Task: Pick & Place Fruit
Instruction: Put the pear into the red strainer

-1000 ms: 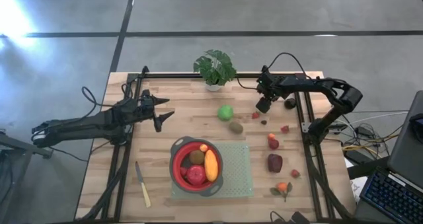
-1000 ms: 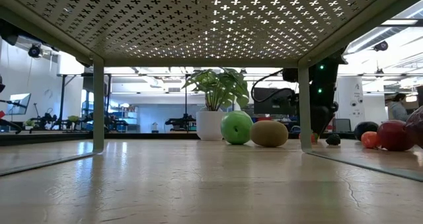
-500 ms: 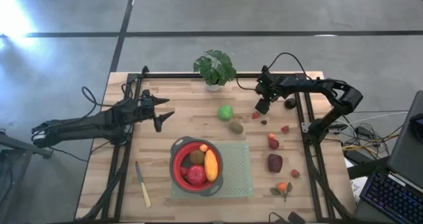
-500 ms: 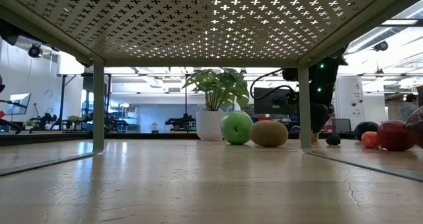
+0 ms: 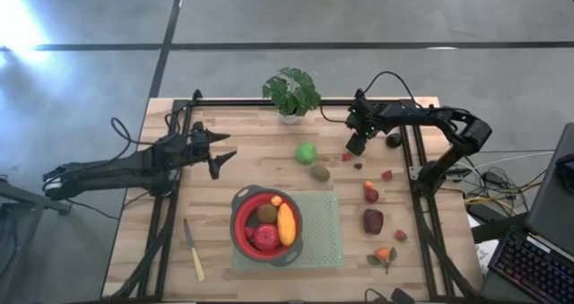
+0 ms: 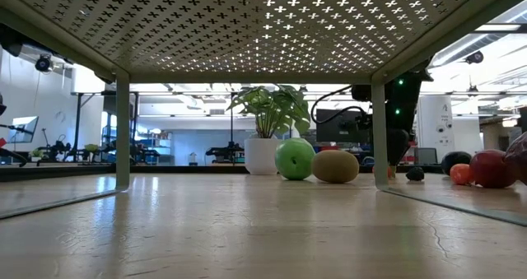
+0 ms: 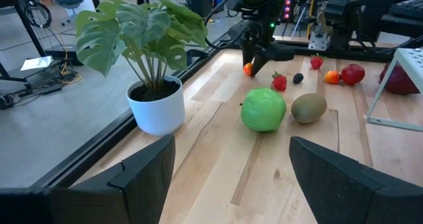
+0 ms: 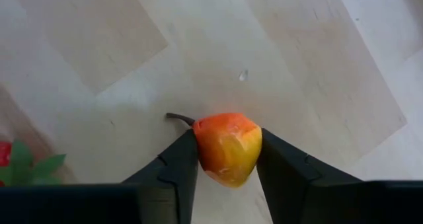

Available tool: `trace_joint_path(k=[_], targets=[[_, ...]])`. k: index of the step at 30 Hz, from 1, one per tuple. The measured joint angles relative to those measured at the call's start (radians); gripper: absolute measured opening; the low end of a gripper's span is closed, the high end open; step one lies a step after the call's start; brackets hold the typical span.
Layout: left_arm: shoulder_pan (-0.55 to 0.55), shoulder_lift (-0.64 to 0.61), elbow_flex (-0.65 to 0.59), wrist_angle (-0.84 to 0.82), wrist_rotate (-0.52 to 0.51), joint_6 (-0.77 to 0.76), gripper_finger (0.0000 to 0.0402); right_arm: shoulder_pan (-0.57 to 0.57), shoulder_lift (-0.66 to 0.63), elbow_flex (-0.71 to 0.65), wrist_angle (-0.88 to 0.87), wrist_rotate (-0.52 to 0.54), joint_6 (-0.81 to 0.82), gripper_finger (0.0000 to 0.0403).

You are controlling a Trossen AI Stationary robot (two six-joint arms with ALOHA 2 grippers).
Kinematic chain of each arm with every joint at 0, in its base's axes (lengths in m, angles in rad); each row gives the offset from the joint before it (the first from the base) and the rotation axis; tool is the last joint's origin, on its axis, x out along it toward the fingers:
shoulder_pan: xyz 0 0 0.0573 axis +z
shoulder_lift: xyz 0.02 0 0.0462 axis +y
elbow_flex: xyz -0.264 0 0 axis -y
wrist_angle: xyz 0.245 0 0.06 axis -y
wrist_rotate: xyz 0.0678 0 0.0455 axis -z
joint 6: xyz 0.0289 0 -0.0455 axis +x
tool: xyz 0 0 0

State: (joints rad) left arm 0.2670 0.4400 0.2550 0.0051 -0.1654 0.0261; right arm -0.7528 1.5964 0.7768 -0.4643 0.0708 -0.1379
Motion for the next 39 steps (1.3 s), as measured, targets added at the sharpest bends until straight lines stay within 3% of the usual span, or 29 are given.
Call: trace_joint_path(k=[13, 21, 31, 39], targets=[[0.0, 0.0, 0.0, 0.0, 0.0, 0.0, 0.0301, 0.005, -0.049, -0.001, -0.067, 0.003, 0.013, 0.0125], [0.0, 0.0, 0.0, 0.0, 0.0, 0.0, 0.03, 0.077, -0.198, -0.001, -0.086, 0.0, 0.052, 0.0128], [0.0, 0.0, 0.0, 0.0, 0.0, 0.0, 0.03, 0.299, -0.469, -0.001, -0.063, -0.001, 0.162, 0.0119], [0.0, 0.0, 0.0, 0.0, 0.0, 0.0, 0.0301, 0.528, -0.574, -0.001, 0.061, -0.002, 0.211, 0.0136]])
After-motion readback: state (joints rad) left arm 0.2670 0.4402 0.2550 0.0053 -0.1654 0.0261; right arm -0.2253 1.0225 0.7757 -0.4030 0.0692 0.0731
